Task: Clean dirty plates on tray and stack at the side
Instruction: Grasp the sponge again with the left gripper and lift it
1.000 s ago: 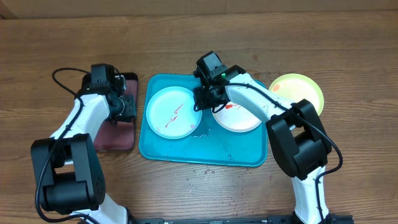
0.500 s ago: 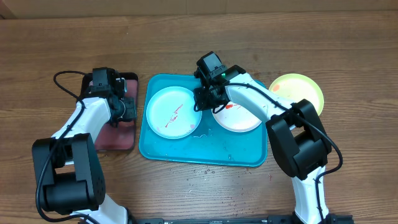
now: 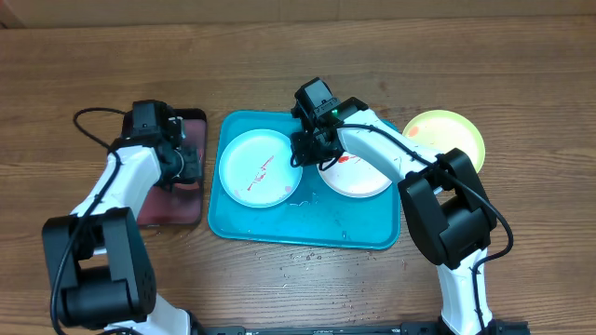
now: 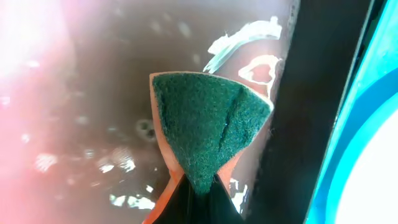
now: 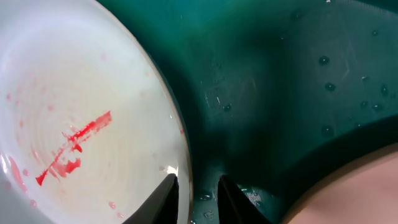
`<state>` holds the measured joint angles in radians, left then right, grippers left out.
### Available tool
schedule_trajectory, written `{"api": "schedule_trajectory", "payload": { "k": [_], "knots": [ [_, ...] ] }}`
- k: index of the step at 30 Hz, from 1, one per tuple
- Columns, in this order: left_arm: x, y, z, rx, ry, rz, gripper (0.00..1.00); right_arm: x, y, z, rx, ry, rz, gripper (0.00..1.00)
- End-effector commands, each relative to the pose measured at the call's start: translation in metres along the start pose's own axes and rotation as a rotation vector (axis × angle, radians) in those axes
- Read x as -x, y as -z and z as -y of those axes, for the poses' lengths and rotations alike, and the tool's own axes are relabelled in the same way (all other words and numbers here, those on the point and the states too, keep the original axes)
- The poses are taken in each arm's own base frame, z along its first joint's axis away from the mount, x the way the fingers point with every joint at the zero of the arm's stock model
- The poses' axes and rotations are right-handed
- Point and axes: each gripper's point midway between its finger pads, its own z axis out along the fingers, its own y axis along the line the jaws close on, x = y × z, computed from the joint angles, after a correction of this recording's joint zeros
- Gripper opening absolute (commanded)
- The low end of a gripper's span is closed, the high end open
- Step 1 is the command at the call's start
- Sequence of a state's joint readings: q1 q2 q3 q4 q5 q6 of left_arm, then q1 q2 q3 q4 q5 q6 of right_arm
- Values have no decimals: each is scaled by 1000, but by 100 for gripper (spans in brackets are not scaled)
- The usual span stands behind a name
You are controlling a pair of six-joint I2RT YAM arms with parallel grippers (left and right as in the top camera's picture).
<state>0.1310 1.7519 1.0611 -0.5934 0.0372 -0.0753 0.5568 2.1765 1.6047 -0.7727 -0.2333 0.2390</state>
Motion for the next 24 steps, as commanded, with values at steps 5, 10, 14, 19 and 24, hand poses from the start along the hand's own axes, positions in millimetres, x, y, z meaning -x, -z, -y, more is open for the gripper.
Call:
{"api": "schedule_trajectory", "payload": {
  "k": [5,10,14,19,24],
  "knots": [
    [37,62,-2,-174,93,188,5,0,-2,-5,29,-32,-11,12],
    [45,86,-8,-284,79,261,4,2,-3,-5,32,-47,0,7],
    [48,105,-1,-486,15,322,4,4,-3,-7,36,-42,10,7],
    [46,126,-3,-650,-19,385,4,5,-3,-9,38,-38,12,6],
    [41,143,-7,-752,-73,450,4,5,-3,-9,39,-38,12,6]
  ]
}}
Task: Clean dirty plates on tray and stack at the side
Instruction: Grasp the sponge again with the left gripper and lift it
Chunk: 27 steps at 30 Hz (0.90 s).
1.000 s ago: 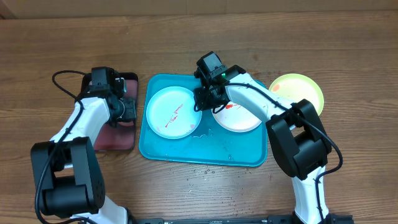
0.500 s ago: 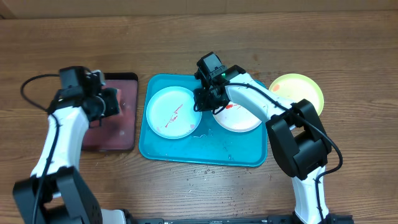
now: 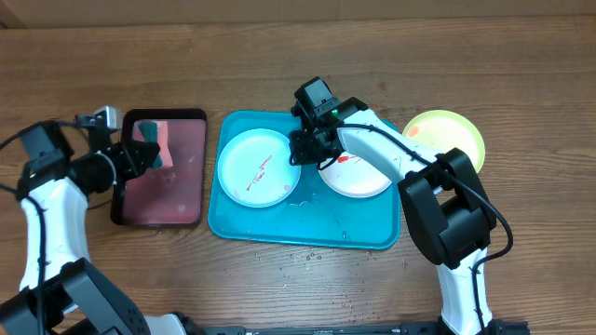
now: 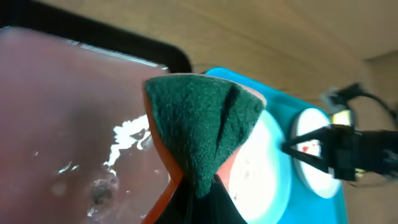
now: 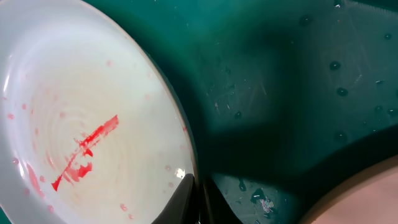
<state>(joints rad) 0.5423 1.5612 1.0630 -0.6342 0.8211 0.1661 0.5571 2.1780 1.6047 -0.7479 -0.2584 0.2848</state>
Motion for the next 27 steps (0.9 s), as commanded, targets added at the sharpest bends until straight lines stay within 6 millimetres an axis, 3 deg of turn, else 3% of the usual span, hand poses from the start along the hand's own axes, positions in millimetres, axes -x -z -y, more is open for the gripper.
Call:
{"api": "schedule_trajectory", "payload": {
  "k": [1,8,27],
  "knots": [
    [15,17,35,-191,-144,82,4,0,-3,-3,7,1,-1,6],
    [17,20,45,-250,-160,102,5,0,-3,-3,7,1,-2,6],
    [19,21,46,-264,-161,110,4,1,-3,-3,8,2,2,5]
  ]
}}
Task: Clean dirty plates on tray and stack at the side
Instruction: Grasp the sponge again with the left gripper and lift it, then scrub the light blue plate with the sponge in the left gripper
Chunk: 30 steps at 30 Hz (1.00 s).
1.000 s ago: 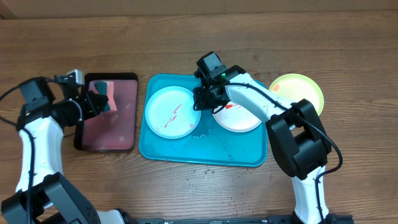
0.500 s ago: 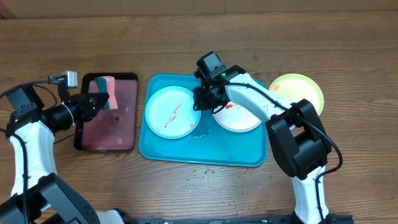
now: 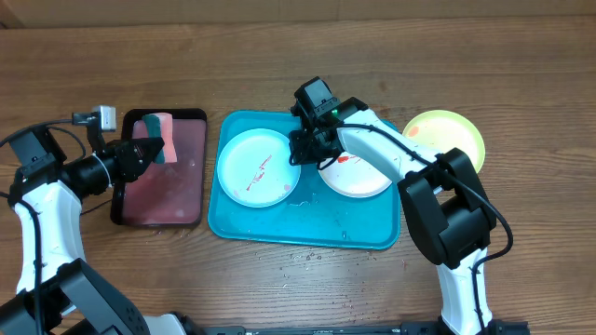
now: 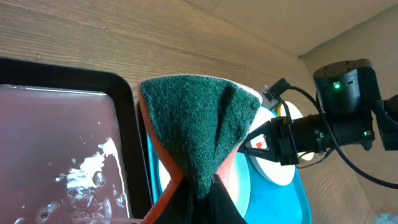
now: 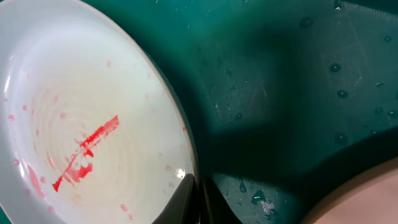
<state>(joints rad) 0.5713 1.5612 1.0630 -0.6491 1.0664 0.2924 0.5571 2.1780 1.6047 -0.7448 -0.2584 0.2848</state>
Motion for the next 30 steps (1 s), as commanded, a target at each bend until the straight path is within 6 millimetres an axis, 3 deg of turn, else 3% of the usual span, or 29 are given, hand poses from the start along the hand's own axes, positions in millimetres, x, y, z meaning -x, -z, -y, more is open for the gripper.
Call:
{"api": "schedule_trajectory", "payload": {
  "k": [1,7,12,14,16,26,30],
  "knots": [
    [14,6,14,-41,-67,40,4,0,-3,-3,7,1,-1,5],
    [7,4,1,43,-43,2,4,0,-3,-3,7,1,-1,5],
    [-27,-7,-54,484,63,-191,4,0,-3,-3,11,0,-3,5],
    [-35,-14,-61,591,74,-240,4,0,-3,-3,11,-4,-4,5],
    [-42,-33,-50,580,30,-287,4,-1,-3,-3,11,-5,-8,5],
    [-64,-128,51,383,-160,-350,4,-4,-3,-3,9,-8,-18,5],
    [-77,-147,65,421,-159,-357,4,-4,-3,-3,8,-8,-19,5]
  ]
}}
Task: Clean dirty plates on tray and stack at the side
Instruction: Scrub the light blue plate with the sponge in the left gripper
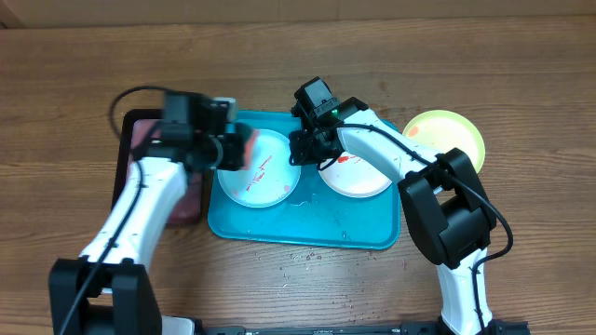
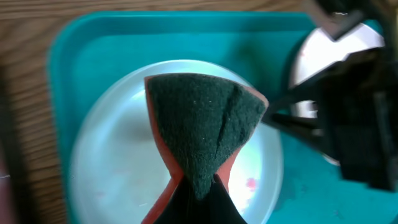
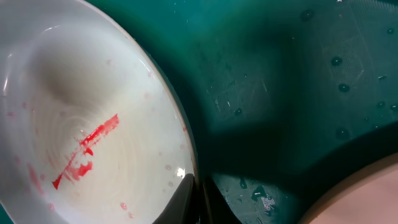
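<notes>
A white plate [image 1: 265,172] smeared with red lies in the left half of the teal tray [image 1: 307,223]. My left gripper [image 1: 233,149] hovers at that plate's left side, shut on a green-and-orange sponge [image 2: 202,127] that covers much of the plate [image 2: 106,162] in the left wrist view. My right gripper [image 1: 300,149] is shut on the right rim of this plate [image 3: 81,124]. A second white plate [image 1: 358,177] with red marks sits in the tray's right half, partly under my right arm.
A dark tray of reddish water [image 1: 140,149] stands left of the teal tray, mostly under my left arm. A yellow-green plate [image 1: 449,135] rests on the wooden table [image 1: 521,233] at the right. Water drops dot the teal tray floor [image 3: 311,74].
My left gripper has moved right with the sponge, from over the water tray to above the left dirty plate. The right gripper still grips that plate's rim.
First the sponge was low in the water tray in my left gripper, and my right gripper stood open around the plate's rim. Then the sponge was lifted clear and the right gripper was shut on the rim. Now the sponge is over the plate.
</notes>
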`<state>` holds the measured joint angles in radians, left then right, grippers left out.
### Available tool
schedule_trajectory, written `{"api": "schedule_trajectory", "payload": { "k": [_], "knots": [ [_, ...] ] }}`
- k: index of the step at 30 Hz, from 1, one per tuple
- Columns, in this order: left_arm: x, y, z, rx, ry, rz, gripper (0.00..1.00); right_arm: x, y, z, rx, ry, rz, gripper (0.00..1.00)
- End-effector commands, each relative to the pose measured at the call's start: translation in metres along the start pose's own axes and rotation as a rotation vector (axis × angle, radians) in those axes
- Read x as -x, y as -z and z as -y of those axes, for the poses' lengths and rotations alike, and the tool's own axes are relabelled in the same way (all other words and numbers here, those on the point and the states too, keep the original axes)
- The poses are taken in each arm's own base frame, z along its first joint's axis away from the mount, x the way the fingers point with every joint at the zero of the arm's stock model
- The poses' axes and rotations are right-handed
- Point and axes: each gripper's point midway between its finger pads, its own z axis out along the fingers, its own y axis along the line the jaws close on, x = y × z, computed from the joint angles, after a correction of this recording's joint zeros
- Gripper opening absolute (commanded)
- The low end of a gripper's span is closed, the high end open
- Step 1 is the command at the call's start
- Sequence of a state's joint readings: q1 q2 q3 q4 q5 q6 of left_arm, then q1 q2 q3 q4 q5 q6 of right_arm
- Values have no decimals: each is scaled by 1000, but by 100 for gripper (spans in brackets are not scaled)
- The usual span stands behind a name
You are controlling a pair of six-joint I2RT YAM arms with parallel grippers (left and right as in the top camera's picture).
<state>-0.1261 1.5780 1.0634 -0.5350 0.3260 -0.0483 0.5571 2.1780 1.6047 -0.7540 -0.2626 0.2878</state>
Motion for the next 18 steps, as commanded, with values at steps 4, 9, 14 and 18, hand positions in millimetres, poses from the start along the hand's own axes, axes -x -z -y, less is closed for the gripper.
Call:
{"api": "schedule_trajectory", "payload": {
  "k": [4,9,14,18],
  "knots": [
    [-19,-38,18,88,175,-89,4,-2,-3,-2,7,-4,-11,5],
    [-40,-67,20,93,256,-168,4,-2,-3,-2,7,-4,-11,5],
    [-47,-86,0,170,211,-182,4,-2,-3,-2,6,-4,-12,5],
    [-42,-78,-34,335,240,-143,4,-2,-3,-2,6,-4,-12,5]
  ]
}}
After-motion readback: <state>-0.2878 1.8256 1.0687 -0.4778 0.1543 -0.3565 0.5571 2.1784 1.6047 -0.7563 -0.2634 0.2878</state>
